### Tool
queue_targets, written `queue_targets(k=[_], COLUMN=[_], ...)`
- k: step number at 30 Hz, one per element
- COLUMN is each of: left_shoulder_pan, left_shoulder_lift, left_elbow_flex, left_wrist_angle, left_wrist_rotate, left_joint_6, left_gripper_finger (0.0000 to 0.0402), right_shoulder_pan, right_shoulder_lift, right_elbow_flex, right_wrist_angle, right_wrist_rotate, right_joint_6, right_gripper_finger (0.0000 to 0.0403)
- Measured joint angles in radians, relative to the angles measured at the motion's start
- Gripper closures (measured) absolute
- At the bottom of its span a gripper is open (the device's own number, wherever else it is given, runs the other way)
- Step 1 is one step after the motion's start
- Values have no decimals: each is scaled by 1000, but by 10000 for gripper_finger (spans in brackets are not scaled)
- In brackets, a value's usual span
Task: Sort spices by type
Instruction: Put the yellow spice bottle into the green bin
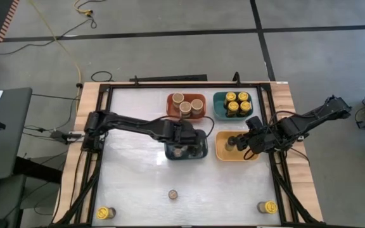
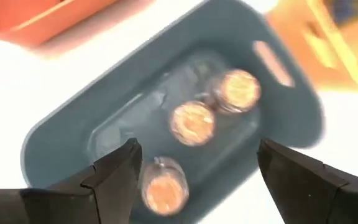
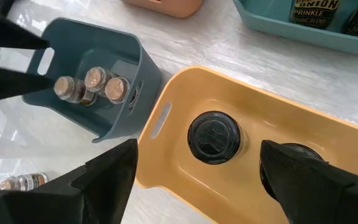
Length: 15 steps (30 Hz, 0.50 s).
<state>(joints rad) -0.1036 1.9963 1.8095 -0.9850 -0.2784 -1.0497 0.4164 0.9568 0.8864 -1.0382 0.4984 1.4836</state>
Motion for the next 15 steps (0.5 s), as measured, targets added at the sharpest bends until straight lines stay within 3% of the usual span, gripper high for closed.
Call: queue_targets(k=[5, 11, 15], left_shoulder_pan=[-42, -104, -134], left_shoulder_lift=[-61, -118, -133], left_elbow_flex=[0, 1, 1], left_wrist_angle=[-5, -96, -181], left_wrist_rotate=[19, 48, -14], left_joint_6=[100, 325, 312], left_gripper_finger=[95, 95, 95], right_shoulder_pan=[0, 0, 0], right_shoulder_lift=[0, 0, 0], right_elbow_flex=[0, 0, 0], right_wrist_angle=[0, 1, 0], right_wrist_rotate=[0, 0, 0], right_joint_6=[0, 0, 0], right_gripper_finger=[38, 38, 38])
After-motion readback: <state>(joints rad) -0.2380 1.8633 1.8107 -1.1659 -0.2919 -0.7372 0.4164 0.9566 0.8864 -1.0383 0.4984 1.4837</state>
